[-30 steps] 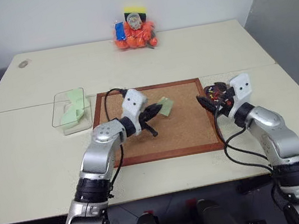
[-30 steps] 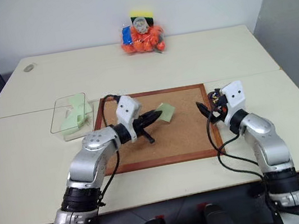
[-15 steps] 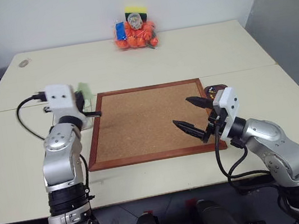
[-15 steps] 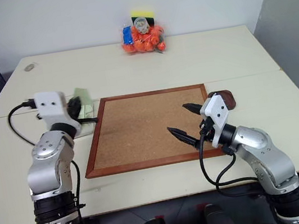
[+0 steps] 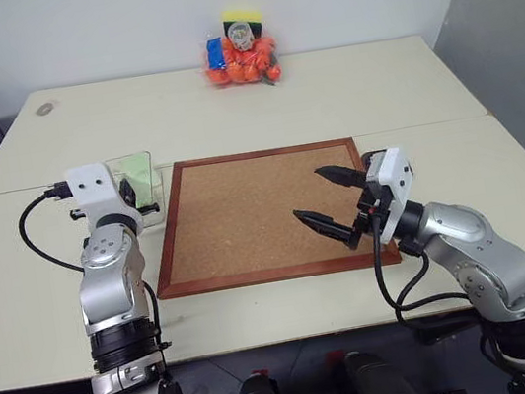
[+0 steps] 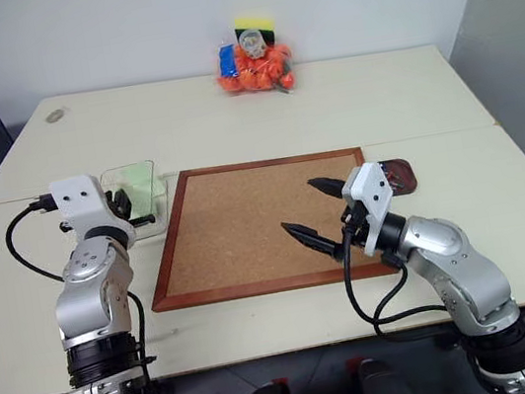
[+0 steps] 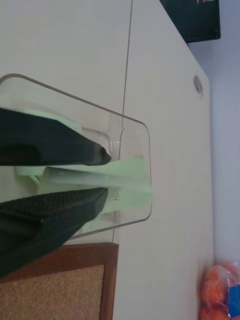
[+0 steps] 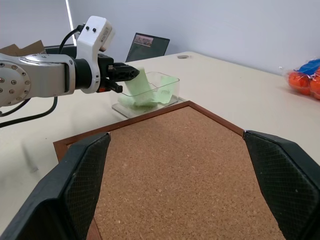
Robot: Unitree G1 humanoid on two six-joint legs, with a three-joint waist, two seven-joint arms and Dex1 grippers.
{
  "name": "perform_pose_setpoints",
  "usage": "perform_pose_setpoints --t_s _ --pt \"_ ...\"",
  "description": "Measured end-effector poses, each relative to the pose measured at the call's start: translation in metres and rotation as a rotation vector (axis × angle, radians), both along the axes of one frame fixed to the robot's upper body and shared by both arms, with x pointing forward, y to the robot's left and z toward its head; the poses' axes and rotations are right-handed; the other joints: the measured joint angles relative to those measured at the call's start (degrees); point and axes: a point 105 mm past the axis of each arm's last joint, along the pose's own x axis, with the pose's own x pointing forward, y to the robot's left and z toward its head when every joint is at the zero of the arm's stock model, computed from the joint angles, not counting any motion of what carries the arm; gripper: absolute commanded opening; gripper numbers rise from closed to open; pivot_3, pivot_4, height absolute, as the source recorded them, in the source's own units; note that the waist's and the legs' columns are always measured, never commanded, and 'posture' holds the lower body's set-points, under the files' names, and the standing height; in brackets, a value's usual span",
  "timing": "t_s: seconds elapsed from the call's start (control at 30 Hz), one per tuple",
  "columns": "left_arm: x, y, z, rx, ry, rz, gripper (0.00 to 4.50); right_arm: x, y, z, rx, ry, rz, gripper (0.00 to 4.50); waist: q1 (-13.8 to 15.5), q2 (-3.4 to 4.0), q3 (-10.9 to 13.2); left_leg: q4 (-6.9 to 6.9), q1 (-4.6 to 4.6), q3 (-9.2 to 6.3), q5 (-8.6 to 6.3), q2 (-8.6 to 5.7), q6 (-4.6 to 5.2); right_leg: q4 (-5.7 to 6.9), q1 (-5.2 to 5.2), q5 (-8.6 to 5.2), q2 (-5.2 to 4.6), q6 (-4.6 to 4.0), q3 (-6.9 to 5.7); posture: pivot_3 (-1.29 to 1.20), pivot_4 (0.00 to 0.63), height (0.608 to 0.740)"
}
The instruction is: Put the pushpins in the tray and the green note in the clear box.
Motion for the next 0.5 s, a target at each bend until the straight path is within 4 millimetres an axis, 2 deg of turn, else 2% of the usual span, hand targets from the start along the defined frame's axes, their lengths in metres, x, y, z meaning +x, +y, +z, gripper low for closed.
perform_pose_setpoints --t_s 0.2,0.33,0.43,0.5 --pt "0.000 0.000 0.000 0.000 0.001 0.006 2.98 0.000 -0.001 0.000 -0.002 0.004 -0.003 4.50 0.0 0.00 0.0 0.00 0.00 0.00 0.00 0.00 0.00 0.00 0.00 0.00 0.00 0.00 0.00 0.00 0.150 0.740" --pt "0.001 -0.002 -0.001 0.002 0.008 -0.002 3.67 0.001 -0.002 -0.001 -0.004 0.011 -0.012 4.50 0.0 0.00 0.0 0.00 0.00 0.00 0.00 0.00 0.00 0.00 0.00 0.00 0.00 0.00 0.00 0.00 0.150 0.740" --pt "0.001 -0.006 -0.001 -0.012 0.008 -0.035 4.30 0.003 -0.004 -0.003 -0.004 0.024 -0.035 4.50 0.0 0.00 0.0 0.00 0.00 0.00 0.00 0.00 0.00 0.00 0.00 0.00 0.00 0.00 0.01 0.00 0.150 0.740" --pt "-0.002 -0.017 -0.001 -0.037 -0.002 -0.108 4.49 0.006 -0.007 -0.006 -0.005 0.040 -0.074 4.50 0.0 0.00 0.0 0.00 -0.01 0.03 0.00 0.00 -0.01 0.00 0.00 0.00 -0.01 0.00 0.02 0.00 0.150 0.740"
